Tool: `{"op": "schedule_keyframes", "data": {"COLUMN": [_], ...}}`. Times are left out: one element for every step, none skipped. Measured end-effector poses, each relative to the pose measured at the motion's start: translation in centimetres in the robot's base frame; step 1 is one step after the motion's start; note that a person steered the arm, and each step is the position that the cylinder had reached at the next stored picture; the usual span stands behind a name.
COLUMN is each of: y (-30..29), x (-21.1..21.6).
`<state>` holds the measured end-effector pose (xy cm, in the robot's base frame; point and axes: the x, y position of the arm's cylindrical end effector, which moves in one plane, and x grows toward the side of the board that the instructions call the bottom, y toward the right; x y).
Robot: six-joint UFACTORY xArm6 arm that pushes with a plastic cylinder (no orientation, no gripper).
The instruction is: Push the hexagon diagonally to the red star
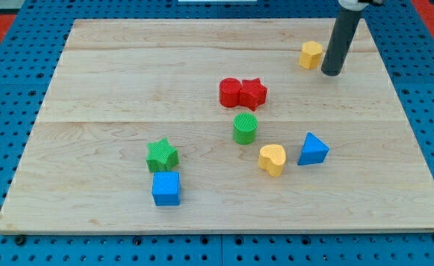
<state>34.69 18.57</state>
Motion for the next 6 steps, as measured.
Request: {"op": "schedule_keyframes", "data": {"y": [-2.2, -1.0, -0.8, -0.8, 0.4, 5.3], "x": [-3.5, -6.0, -9.0, -6.9, 0.6, 9.8]}}
